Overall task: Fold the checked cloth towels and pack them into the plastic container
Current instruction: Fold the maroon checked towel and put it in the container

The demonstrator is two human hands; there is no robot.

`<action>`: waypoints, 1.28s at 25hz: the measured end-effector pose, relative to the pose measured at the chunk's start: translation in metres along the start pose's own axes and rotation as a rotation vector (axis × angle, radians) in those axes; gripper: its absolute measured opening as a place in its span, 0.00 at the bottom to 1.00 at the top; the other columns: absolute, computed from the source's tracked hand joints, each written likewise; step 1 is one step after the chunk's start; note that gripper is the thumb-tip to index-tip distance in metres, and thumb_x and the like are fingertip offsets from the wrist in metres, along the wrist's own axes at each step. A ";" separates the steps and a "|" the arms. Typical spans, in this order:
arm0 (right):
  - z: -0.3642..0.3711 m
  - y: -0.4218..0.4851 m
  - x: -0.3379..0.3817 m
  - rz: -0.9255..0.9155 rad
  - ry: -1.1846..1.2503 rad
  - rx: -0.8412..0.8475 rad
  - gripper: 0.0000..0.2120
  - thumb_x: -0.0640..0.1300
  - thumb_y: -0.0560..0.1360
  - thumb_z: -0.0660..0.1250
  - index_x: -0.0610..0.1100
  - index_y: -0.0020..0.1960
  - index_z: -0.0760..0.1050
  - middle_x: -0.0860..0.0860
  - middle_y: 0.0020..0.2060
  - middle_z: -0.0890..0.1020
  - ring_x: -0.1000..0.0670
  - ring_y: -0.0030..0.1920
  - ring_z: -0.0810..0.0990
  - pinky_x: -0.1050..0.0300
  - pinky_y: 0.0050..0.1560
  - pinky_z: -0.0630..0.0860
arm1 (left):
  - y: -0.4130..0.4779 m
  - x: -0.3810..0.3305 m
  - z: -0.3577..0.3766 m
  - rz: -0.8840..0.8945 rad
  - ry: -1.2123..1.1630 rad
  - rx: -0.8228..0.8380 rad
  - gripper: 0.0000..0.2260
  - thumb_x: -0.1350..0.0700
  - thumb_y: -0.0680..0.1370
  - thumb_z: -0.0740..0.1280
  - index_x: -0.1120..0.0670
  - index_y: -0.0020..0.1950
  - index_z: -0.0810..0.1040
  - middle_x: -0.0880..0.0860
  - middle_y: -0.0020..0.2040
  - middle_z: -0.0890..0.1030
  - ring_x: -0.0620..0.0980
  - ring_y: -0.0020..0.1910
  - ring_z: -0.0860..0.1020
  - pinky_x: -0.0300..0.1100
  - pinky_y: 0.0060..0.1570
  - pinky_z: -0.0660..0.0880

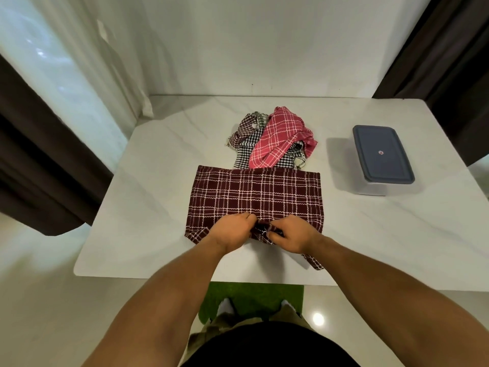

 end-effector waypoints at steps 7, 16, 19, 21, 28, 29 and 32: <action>-0.014 0.006 0.016 -0.184 -0.193 -0.037 0.17 0.58 0.80 0.56 0.48 0.45 0.77 0.55 0.37 0.76 0.54 0.35 0.73 0.55 0.34 0.70 | -0.007 0.003 -0.005 0.026 -0.059 -0.112 0.20 0.37 0.81 0.52 0.53 0.57 0.69 0.51 0.46 0.80 0.54 0.37 0.79 0.50 0.37 0.77; -0.005 0.000 0.012 -0.194 -0.234 0.035 0.09 0.52 0.73 0.62 0.49 0.43 0.78 0.56 0.37 0.77 0.54 0.35 0.73 0.56 0.35 0.74 | -0.006 0.006 -0.012 -0.032 0.083 -0.107 0.11 0.49 0.80 0.56 0.50 0.58 0.73 0.49 0.51 0.76 0.51 0.41 0.78 0.45 0.36 0.71; 0.010 -0.006 -0.007 -0.007 -0.077 0.189 0.04 0.51 0.72 0.66 0.52 0.44 0.75 0.55 0.37 0.80 0.52 0.37 0.79 0.55 0.39 0.78 | -0.011 0.018 -0.011 -0.133 -0.052 -0.122 0.14 0.53 0.79 0.56 0.51 0.57 0.79 0.49 0.52 0.77 0.51 0.44 0.78 0.46 0.42 0.76; 0.028 -0.019 -0.036 0.230 -0.021 0.374 0.07 0.47 0.72 0.68 0.50 0.49 0.75 0.51 0.43 0.81 0.51 0.43 0.81 0.54 0.46 0.81 | -0.012 0.033 -0.010 -0.277 -0.217 -0.117 0.14 0.59 0.77 0.58 0.53 0.55 0.82 0.51 0.51 0.81 0.52 0.44 0.80 0.48 0.45 0.79; 0.000 -0.046 -0.100 0.585 0.432 0.001 0.16 0.29 0.74 0.59 0.42 0.47 0.83 0.47 0.44 0.82 0.48 0.46 0.79 0.56 0.48 0.75 | -0.020 0.064 -0.005 -0.506 -0.540 -0.021 0.10 0.59 0.78 0.58 0.57 0.46 0.79 0.53 0.37 0.81 0.50 0.34 0.77 0.45 0.35 0.77; -0.007 -0.050 -0.107 0.625 0.595 -0.106 0.15 0.29 0.74 0.60 0.39 0.48 0.84 0.44 0.44 0.82 0.46 0.45 0.79 0.55 0.46 0.74 | -0.020 0.064 -0.006 -0.469 -0.473 0.005 0.12 0.52 0.80 0.59 0.55 0.44 0.78 0.51 0.35 0.80 0.50 0.33 0.77 0.46 0.37 0.78; -0.010 -0.063 -0.129 0.737 0.983 -0.275 0.08 0.32 0.73 0.67 0.38 0.48 0.84 0.34 0.46 0.84 0.40 0.44 0.81 0.49 0.48 0.78 | -0.021 0.066 0.003 -0.347 -0.320 0.218 0.17 0.37 0.75 0.66 0.51 0.49 0.78 0.49 0.40 0.80 0.46 0.39 0.78 0.46 0.43 0.79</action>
Point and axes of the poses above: each hand's wrist, its own y-axis towards the middle knuckle, its own z-axis out of the palm, x = y × z, the point moved 8 cm from there along y, towards the middle knuckle
